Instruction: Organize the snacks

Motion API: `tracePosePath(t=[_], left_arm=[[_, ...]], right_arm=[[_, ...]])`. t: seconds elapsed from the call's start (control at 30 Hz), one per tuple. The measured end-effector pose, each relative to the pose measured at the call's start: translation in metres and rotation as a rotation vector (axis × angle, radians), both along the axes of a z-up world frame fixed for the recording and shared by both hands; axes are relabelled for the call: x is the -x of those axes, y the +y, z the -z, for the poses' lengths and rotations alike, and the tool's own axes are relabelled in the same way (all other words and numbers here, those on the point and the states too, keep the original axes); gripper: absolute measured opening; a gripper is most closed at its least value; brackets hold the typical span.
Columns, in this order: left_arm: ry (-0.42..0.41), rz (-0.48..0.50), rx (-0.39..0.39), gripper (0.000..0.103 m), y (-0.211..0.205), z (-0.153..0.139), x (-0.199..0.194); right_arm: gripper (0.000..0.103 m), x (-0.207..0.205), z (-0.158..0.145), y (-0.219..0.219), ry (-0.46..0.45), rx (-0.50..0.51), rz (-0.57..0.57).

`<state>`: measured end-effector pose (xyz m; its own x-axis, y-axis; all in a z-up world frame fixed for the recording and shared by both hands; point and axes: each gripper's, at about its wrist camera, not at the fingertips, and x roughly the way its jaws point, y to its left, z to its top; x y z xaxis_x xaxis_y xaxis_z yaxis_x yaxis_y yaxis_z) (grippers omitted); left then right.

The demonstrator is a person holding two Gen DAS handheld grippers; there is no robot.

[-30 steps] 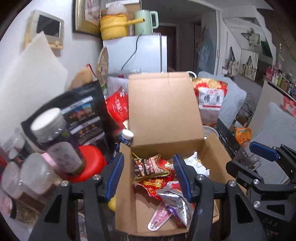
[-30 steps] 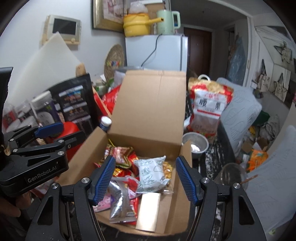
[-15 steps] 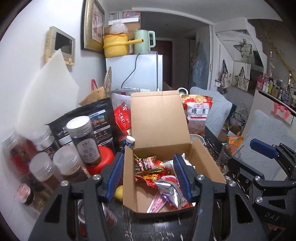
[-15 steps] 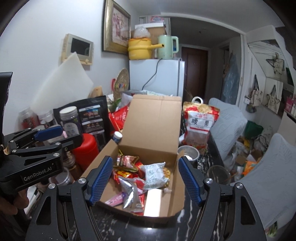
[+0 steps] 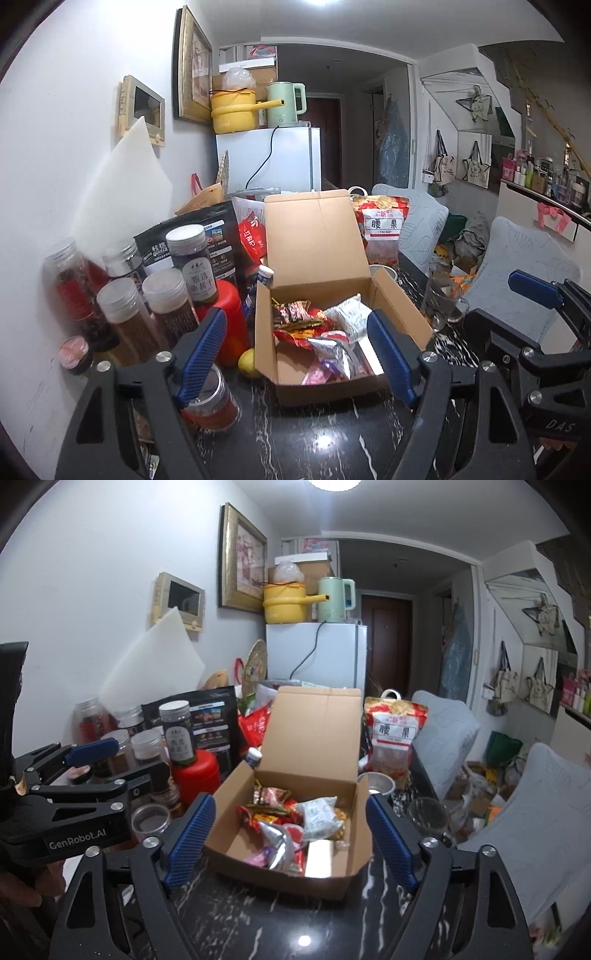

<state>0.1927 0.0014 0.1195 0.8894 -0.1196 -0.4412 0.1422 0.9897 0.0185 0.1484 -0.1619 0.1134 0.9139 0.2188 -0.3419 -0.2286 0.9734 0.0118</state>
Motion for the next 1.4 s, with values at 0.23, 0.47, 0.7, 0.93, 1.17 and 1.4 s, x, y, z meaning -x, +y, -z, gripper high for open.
tracePosePath(t=[0.23, 0.47, 0.7, 0.93, 1.17, 1.4], left_arm=[[0.033, 0.025, 0.010, 0.078, 0.002, 0.022, 0.025], [0.062, 0.021, 0.030, 0.078, 0.004, 0.044, 0.035], [0.097, 0.018, 0.027, 0.078, 0.003, 0.059, 0.034], [0.120, 0.026, 0.043, 0.078, 0.002, 0.066, 0.035], [0.131, 0.028, 0.043, 0.078, 0.001, 0.068, 0.034], [0.137, 0.024, 0.030, 0.078, 0.000, 0.069, 0.031]], right_arm=[[0.085, 0.019, 0.021, 0.000, 0.035, 0.004, 0.034], [0.085, 0.027, 0.048, -0.005, 0.097, -0.034, 0.057], [0.085, 0.032, 0.063, -0.007, 0.124, -0.029, 0.078], [0.085, 0.032, 0.067, -0.009, 0.135, -0.030, 0.084], [0.085, 0.031, 0.070, -0.007, 0.143, -0.022, 0.077], [0.085, 0.030, 0.071, -0.006, 0.145, -0.019, 0.075]])
